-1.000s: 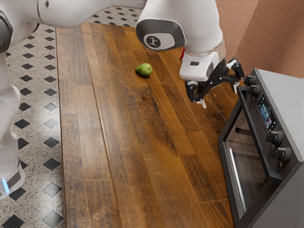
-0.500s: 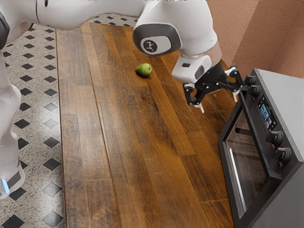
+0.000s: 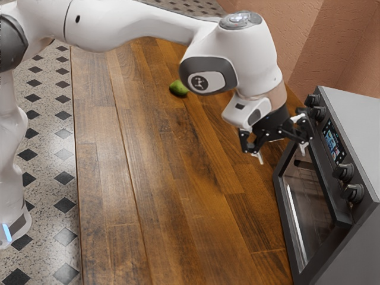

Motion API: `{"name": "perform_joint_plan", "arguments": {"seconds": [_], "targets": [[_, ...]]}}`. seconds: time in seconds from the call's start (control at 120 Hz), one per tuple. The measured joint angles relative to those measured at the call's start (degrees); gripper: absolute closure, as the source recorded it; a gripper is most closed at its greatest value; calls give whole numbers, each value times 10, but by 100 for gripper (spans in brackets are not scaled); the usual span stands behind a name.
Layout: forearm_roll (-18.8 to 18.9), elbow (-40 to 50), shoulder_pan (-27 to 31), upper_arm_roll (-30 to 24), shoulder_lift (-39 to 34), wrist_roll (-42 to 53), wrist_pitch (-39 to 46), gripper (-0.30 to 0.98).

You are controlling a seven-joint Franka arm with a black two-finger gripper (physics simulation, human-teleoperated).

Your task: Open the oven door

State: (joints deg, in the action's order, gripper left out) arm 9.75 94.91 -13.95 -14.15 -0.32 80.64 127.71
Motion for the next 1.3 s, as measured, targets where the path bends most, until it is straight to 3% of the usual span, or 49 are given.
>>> {"name": "perform_joint_plan", "arguments": {"seconds": [0.467, 1.3], "targets": [[0, -56, -38, 51, 59, 27, 19, 0], [4, -94, -43, 55, 114, 44, 21, 0]]}}
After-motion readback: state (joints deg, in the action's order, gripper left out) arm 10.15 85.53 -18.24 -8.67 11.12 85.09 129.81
